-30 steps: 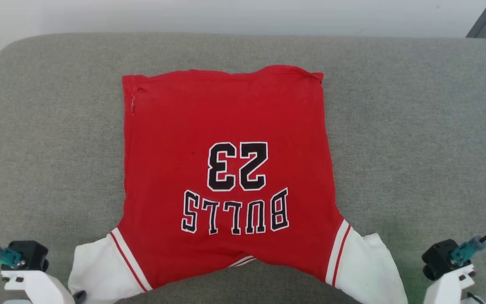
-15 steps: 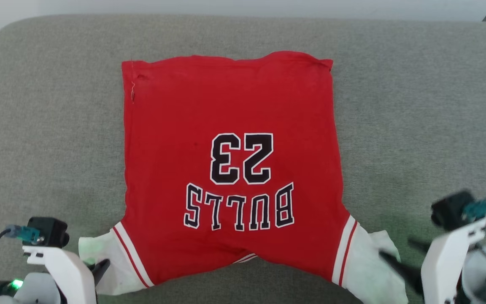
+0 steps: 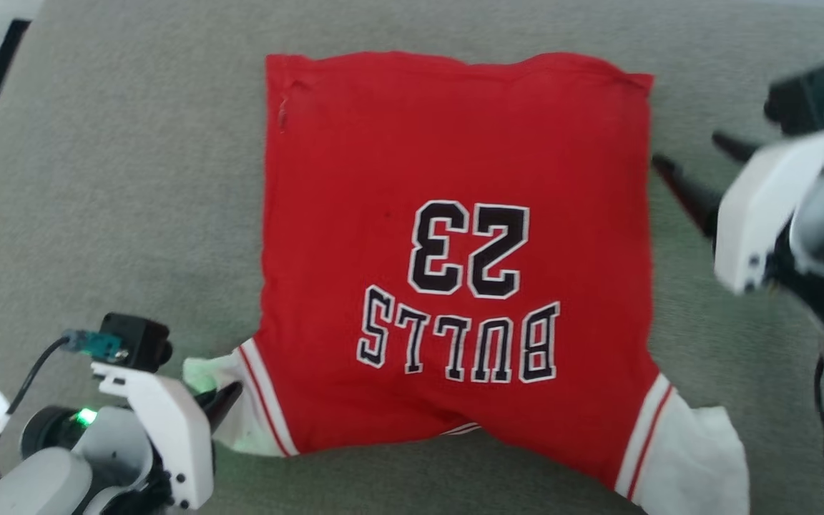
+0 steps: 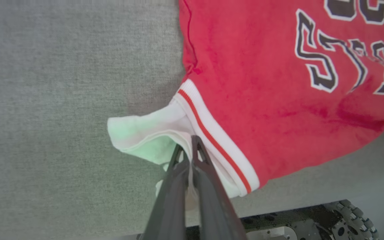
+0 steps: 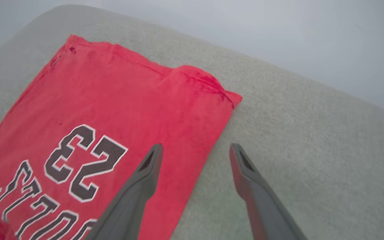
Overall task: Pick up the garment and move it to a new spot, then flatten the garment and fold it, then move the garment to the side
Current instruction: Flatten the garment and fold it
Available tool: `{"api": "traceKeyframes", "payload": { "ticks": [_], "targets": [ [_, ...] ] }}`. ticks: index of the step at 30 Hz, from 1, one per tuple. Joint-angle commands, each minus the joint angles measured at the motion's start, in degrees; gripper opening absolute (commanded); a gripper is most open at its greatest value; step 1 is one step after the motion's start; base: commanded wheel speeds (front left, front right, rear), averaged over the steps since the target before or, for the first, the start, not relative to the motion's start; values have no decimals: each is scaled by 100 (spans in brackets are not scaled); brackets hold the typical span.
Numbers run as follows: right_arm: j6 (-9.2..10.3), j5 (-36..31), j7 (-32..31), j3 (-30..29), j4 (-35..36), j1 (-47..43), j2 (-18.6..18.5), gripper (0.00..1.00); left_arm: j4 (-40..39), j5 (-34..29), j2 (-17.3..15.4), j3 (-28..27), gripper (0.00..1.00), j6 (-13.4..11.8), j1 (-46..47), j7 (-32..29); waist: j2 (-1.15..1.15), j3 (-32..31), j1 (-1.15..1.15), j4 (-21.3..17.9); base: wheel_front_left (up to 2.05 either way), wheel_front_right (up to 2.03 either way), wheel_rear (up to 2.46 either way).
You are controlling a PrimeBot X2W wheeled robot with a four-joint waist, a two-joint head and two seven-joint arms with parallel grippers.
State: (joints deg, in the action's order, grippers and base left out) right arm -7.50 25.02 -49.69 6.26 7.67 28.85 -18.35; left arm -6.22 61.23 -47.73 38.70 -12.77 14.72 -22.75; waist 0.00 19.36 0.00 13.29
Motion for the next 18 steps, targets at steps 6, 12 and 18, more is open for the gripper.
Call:
{"api": "traceKeyframes", "payload": {
  "ticks": [6,12,18],
  "targets": [
    [2,-258,405,119,-1751,1248,-225,100,152,-183,285,149,0,199,423,-47,0,335,0,551,0,0,0],
    [2,-502,381,169,-3300,2121,-261,100,335,-250,527,255,0,377,653,-45,0,534,0,870,0,0,0],
    [2,-552,-284,351,-4858,2461,-104,100,593,-237,765,335,0,570,855,-19,0,690,0,1081,0,0,0]
  ]
}}
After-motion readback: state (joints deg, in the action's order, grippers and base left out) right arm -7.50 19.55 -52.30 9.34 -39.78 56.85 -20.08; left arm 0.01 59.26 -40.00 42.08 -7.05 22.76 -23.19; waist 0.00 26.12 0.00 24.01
